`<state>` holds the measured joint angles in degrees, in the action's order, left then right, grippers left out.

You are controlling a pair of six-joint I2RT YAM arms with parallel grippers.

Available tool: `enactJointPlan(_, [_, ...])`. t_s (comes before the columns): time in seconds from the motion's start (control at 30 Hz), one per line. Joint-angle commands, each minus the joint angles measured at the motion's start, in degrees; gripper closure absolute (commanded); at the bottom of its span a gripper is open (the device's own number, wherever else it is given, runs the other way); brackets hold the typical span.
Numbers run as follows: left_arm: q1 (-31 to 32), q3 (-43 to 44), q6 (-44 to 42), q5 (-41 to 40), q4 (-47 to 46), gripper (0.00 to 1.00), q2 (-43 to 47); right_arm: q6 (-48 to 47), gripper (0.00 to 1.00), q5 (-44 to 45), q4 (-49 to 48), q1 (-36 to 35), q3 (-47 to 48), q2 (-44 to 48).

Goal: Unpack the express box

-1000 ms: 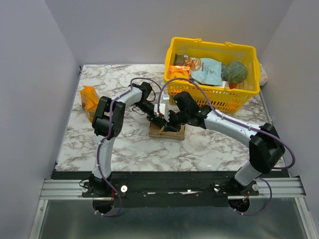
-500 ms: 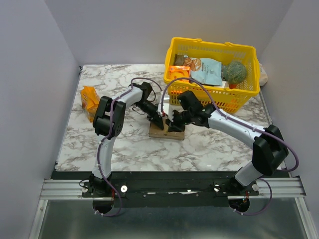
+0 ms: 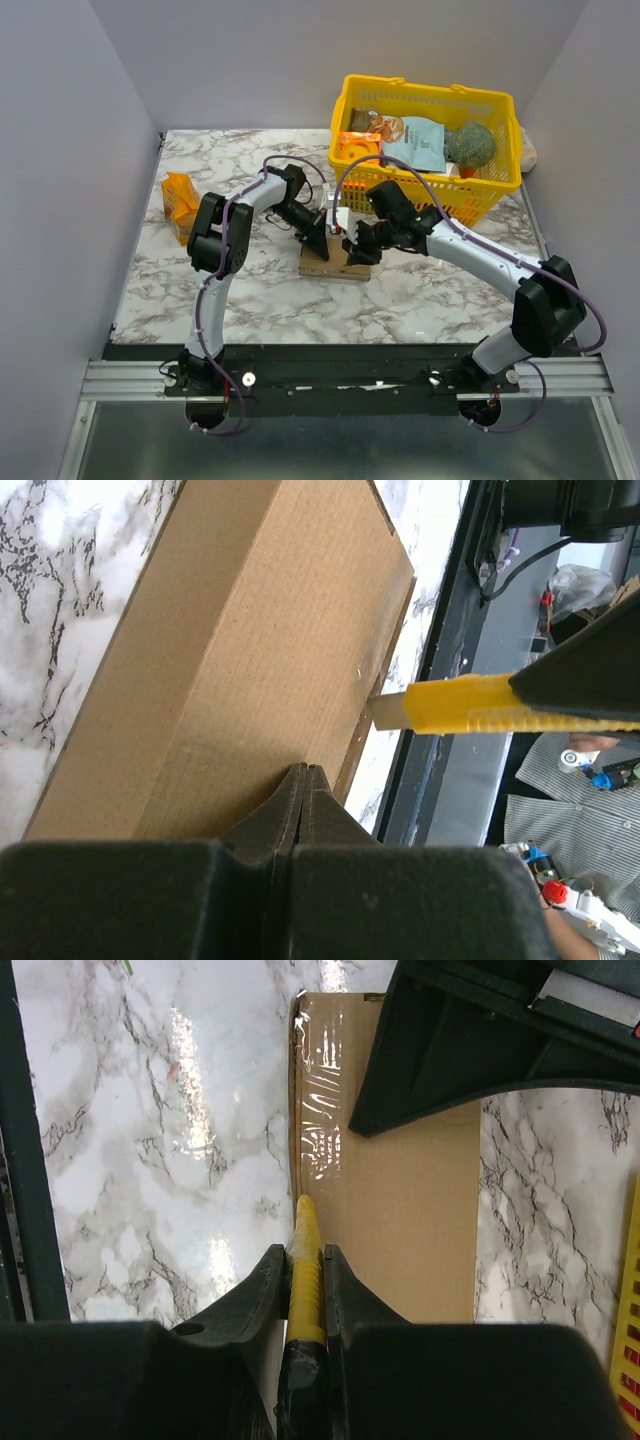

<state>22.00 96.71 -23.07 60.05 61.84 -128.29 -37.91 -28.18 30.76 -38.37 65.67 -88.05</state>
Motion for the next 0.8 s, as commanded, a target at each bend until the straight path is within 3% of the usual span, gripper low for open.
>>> enactJointPlan(0.0, [-0.20, -0.91, -5.14, -12.24, -1.64, 1.00, -3.90, -3.39, 1.00, 1.73, 5.80, 1.98, -1.77, 1.65])
enactJointPlan(0.77, [-0.11, 1.20, -7.87, -12.06, 0.56, 1.00, -4.95, -12.89, 1.00, 0.59, 14.59, 8.04, 0.16, 1.83])
